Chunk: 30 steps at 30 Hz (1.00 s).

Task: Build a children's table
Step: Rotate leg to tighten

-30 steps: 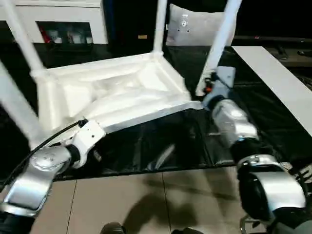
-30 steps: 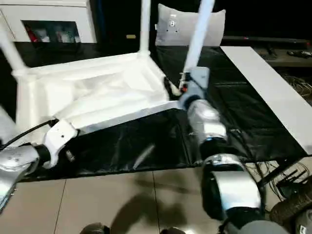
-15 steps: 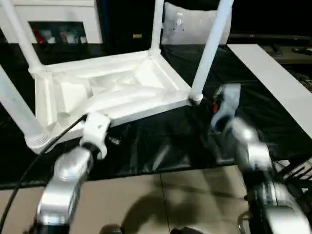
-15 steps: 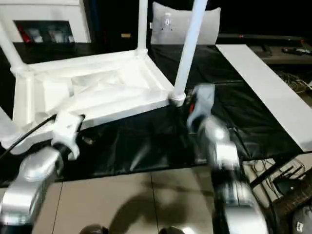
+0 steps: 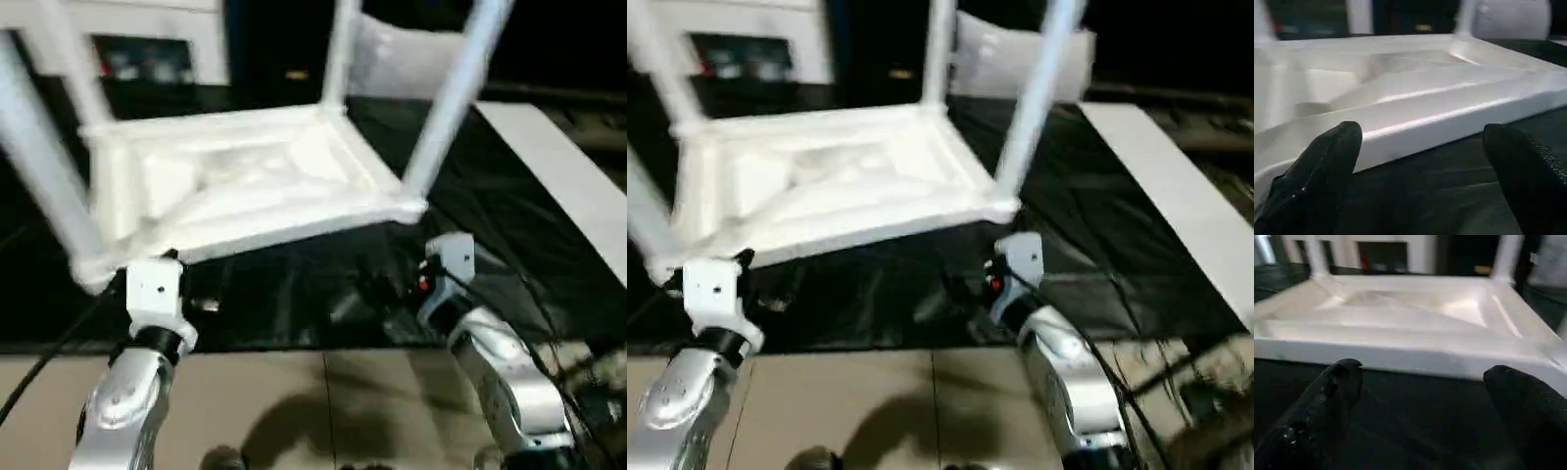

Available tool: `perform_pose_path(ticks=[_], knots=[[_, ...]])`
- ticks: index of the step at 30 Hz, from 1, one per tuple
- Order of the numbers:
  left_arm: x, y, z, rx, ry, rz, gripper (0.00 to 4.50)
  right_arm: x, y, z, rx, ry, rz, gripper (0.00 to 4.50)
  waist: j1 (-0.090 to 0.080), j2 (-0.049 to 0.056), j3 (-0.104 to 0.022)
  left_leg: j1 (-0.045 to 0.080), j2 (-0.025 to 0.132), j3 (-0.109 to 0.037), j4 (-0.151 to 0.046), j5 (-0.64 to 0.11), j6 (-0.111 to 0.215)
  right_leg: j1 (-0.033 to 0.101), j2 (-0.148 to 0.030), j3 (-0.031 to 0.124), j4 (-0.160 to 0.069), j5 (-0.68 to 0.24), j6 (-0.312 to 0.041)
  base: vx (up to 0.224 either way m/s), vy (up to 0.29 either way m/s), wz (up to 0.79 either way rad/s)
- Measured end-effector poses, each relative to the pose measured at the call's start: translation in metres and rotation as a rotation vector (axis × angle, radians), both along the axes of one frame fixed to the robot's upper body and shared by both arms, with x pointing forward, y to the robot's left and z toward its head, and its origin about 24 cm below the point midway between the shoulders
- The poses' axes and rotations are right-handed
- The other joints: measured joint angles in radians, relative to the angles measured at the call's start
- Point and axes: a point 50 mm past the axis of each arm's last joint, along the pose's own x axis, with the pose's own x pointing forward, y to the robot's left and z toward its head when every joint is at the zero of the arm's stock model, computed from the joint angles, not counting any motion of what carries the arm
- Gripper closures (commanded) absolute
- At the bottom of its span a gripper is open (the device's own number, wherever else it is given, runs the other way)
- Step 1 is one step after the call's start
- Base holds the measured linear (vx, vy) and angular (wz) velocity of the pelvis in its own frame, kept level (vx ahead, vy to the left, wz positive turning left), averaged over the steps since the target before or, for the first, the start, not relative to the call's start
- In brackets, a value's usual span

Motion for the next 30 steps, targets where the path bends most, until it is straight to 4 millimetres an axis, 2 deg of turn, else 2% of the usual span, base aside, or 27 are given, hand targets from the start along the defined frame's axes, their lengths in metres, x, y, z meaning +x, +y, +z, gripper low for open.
perform_pose_path(ticks=[1,2,3,4,5,6,7,8,9,10,11,12,13,14,15,16,17,18,19,21,23,25,27,30], knots=[[0.000,0.001,0.001,0.018,-0.003,-0.007,0.11,0.000,0.001,-0.001,-0.002,0.005,0.004,0.00,0.010,-0.019,0.001,0.009,-0.009,0.013,0.006,0.000,0.000,-0.004,-0.003,0.022,0.024,-0.034,-0.001,0.019,-0.055,0.82],[0.000,0.000,0.001,0.021,-0.003,-0.011,0.11,0.000,0.001,0.000,-0.008,0.005,0.005,0.00,0.009,-0.027,0.006,0.019,-0.011,0.021,0.046,-0.030,0.006,0.006,-0.015,0.015,0.030,-0.033,-0.001,-0.009,-0.042,0.78],[-0.003,0.000,-0.002,0.020,0.009,-0.009,0.11,0.000,0.001,0.000,-0.013,0.006,0.008,0.00,0.023,-0.028,0.009,0.030,-0.011,0.026,0.116,-0.078,0.015,0.021,-0.032,-0.001,0.031,-0.032,0.000,-0.009,-0.042,0.78],[-0.003,0.000,-0.004,0.027,0.017,-0.011,0.11,0.001,0.002,0.002,-0.011,-0.004,0.009,0.00,0.017,0.010,0.013,0.059,-0.015,0.017,0.189,-0.101,0.036,0.056,-0.051,-0.047,0.017,-0.033,0.002,0.055,0.069,0.55],[-0.002,-0.001,-0.003,0.030,0.013,-0.016,0.11,0.000,0.002,0.001,-0.012,0.000,0.010,0.00,0.004,0.020,0.011,0.086,-0.016,0.021,0.159,-0.168,0.043,0.076,-0.053,-0.078,0.005,-0.036,0.009,0.148,0.137,0.69],[0.001,-0.002,0.001,0.047,-0.006,-0.034,0.11,0.000,0.003,0.000,-0.007,0.007,0.008,0.00,0.000,0.027,0.012,0.086,-0.022,0.020,0.145,-0.180,0.048,0.088,-0.054,-0.084,-0.007,-0.036,0.014,0.148,0.137,0.69],[0.002,-0.003,0.003,0.058,-0.011,-0.049,0.11,-0.001,0.005,-0.003,-0.008,0.017,0.017,0.00,-0.018,0.025,0.008,0.083,-0.039,0.005,0.127,-0.169,0.062,0.087,-0.033,-0.058,-0.018,-0.050,0.011,0.111,0.082,0.80],[0.002,-0.002,0.002,0.064,-0.005,-0.054,0.11,-0.001,0.007,-0.002,-0.008,0.013,0.022,0.00,-0.034,0.022,0.005,0.086,-0.062,-0.016,0.114,-0.163,0.071,0.077,-0.011,-0.019,-0.010,-0.062,-0.005,0.123,0.076,0.66],[0.001,-0.001,0.001,0.070,0.000,-0.055,0.11,0.000,0.008,-0.001,-0.012,0.006,0.024,0.00,-0.048,0.013,0.000,0.092,-0.085,-0.036,0.108,-0.157,0.084,0.068,0.008,0.019,0.025,-0.075,-0.018,0.123,0.076,0.66],[0.001,0.000,0.000,0.077,0.005,-0.055,0.11,0.000,0.008,-0.001,-0.012,0.003,0.021,0.00,-0.060,0.004,-0.006,0.102,-0.106,-0.050,0.103,-0.158,0.093,0.044,0.035,0.065,0.089,-0.080,-0.019,0.144,0.056,0.61],[0.001,-0.001,0.001,0.076,0.001,-0.058,0.11,0.001,0.007,0.000,-0.007,0.002,0.013,0.00,-0.065,0.000,-0.010,0.108,-0.119,-0.053,0.100,-0.161,0.098,0.023,0.053,0.084,0.115,-0.080,-0.019,0.128,0.009,0.45],[0.001,-0.001,0.001,0.066,-0.004,-0.059,0.11,0.001,0.007,0.000,-0.006,0.001,0.009,0.00,-0.067,-0.009,-0.014,0.115,-0.130,-0.042,0.094,-0.163,0.100,0.000,0.059,0.103,0.114,-0.077,-0.021,0.128,0.009,0.45],[0.000,-0.002,0.001,0.048,-0.013,-0.058,0.11,0.001,0.007,0.000,-0.007,0.001,0.009,0.00,-0.067,-0.028,-0.023,0.119,-0.157,-0.025,0.087,-0.165,0.104,-0.032,0.051,0.131,0.077,-0.059,-0.023,0.111,0.001,0.17],[-0.001,-0.001,0.002,0.026,-0.023,-0.056,0.11,0.001,0.005,0.000,-0.014,0.000,0.010,0.00,-0.063,-0.053,-0.031,0.115,-0.178,-0.015,0.088,-0.168,0.106,-0.032,0.038,0.161,0.056,0.015,0.005,0.098,-0.050,0.08],[-0.002,-0.003,0.000,-0.010,-0.027,-0.058,0.11,0.001,0.001,-0.003,-0.027,0.007,0.007,0.00,-0.053,-0.049,-0.033,0.117,-0.178,-0.010,0.089,-0.172,0.106,-0.032,0.039,0.172,0.062,0.006,0.007,0.098,-0.050,0.08],[-0.003,-0.006,0.000,-0.038,-0.034,-0.073,0.11,0.001,-0.002,-0.005,-0.034,0.015,0.000,0.00,-0.043,-0.044,-0.035,0.116,-0.174,-0.010,0.085,-0.171,0.107,-0.032,0.045,0.178,0.055,0.006,0.001,0.113,-0.060,-0.03],[-0.004,-0.007,0.002,-0.052,-0.050,-0.088,0.11,0.001,-0.005,-0.005,-0.032,0.016,-0.006,0.00,-0.036,-0.043,-0.036,0.111,-0.165,-0.013,0.082,-0.161,0.089,-0.032,0.050,0.177,0.053,0.010,0.005,0.107,-0.027,-0.15],[-0.006,-0.005,0.002,-0.061,-0.062,-0.093,0.11,0.001,-0.004,-0.004,-0.021,0.008,0.000,0.00,-0.035,-0.042,-0.037,0.107,-0.160,-0.014,0.079,-0.158,0.079,-0.032,0.054,0.175,0.052,0.012,0.005,0.107,-0.027,-0.15],[-0.012,-0.003,0.002,-0.066,-0.084,-0.105,0.11,0.001,-0.003,-0.002,0.015,0.003,0.017,0.00,-0.037,-0.041,-0.038,0.100,-0.151,-0.014,0.081,-0.162,0.073,-0.033,0.064,0.177,0.041,0.017,0.004,0.063,-0.009,-0.01],[-0.022,0.002,-0.005,-0.069,-0.074,-0.101,0.11,0.000,-0.002,-0.001,0.046,0.001,0.033,0.00,-0.044,-0.041,-0.037,0.094,-0.144,-0.014,0.080,-0.162,0.073,-0.032,0.070,0.174,0.022,0.027,-0.002,0.000,0.000,0.00],[-0.025,0.006,-0.007,-0.067,-0.072,-0.081,0.11,0.000,-0.001,-0.001,0.068,0.009,0.037,0.00,-0.047,-0.038,-0.035,0.095,-0.141,-0.015,0.080,-0.160,0.071,-0.027,0.070,0.169,0.008,0.031,-0.011,0.000,0.000,0.00],[-0.024,0.009,-0.005,-0.067,-0.090,-0.071,0.11,0.000,-0.002,-0.002,0.065,0.013,0.027,0.00,-0.051,-0.034,-0.031,0.095,-0.140,-0.012,0.080,-0.160,0.069,-0.021,0.067,0.168,0.006,0.032,-0.012,-0.036,0.004,0.02],[-0.024,0.011,-0.004,-0.062,-0.099,-0.057,0.11,0.002,-0.008,-0.005,0.039,0.020,-0.023,0.00,-0.054,-0.032,-0.028,0.096,-0.134,-0.003,0.078,-0.161,0.068,-0.020,0.063,0.166,0.007,0.034,-0.013,-0.060,-0.008,0.07],[-0.009,0.019,-0.003,-0.019,-0.096,-0.033,0.11,0.011,-0.019,-0.012,-0.079,0.050,-0.134,0.00,-0.053,-0.028,-0.023,0.094,-0.119,0.017,0.078,-0.148,0.066,-0.020,0.061,0.159,0.008,0.038,-0.020,-0.061,-0.023,0.10]])
